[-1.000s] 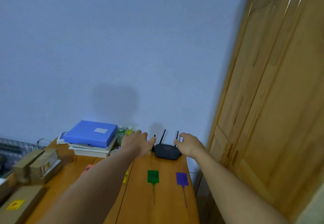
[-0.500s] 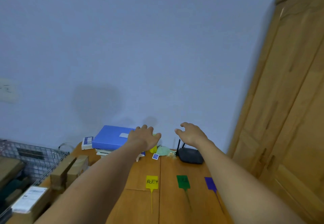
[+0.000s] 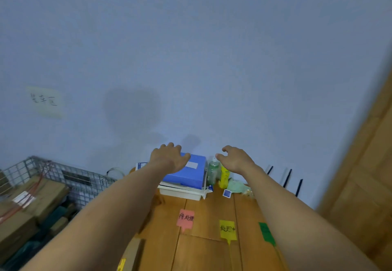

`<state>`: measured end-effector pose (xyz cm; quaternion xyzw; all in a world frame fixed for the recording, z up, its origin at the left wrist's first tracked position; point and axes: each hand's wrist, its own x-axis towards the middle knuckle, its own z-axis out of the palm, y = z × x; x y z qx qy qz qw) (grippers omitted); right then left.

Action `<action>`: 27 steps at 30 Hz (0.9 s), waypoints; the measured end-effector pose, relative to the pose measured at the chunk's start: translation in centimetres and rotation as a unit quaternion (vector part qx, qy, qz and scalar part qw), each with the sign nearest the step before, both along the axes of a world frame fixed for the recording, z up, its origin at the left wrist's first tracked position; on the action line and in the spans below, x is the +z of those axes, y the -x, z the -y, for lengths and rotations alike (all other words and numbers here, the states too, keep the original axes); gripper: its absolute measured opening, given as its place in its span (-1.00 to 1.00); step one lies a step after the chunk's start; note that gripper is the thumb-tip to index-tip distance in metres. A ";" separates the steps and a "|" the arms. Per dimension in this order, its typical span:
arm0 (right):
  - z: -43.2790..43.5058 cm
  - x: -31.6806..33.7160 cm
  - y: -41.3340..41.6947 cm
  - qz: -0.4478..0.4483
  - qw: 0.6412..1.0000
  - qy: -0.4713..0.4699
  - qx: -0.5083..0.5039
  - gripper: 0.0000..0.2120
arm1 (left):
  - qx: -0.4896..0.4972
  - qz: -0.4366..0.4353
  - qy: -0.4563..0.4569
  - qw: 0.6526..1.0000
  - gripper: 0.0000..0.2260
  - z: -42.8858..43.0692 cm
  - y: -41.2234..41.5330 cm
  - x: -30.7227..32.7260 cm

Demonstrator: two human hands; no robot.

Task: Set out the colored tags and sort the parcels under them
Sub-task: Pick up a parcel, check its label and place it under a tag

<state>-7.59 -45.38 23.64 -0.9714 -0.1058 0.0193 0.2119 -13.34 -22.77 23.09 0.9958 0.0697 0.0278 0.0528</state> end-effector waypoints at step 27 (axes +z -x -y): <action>-33.2 -8.0 -0.1 -0.030 1.000 -0.001 -0.001 -0.44 | -0.040 -0.104 0.027 0.993 -0.45 -31.9 -2.9 -10.4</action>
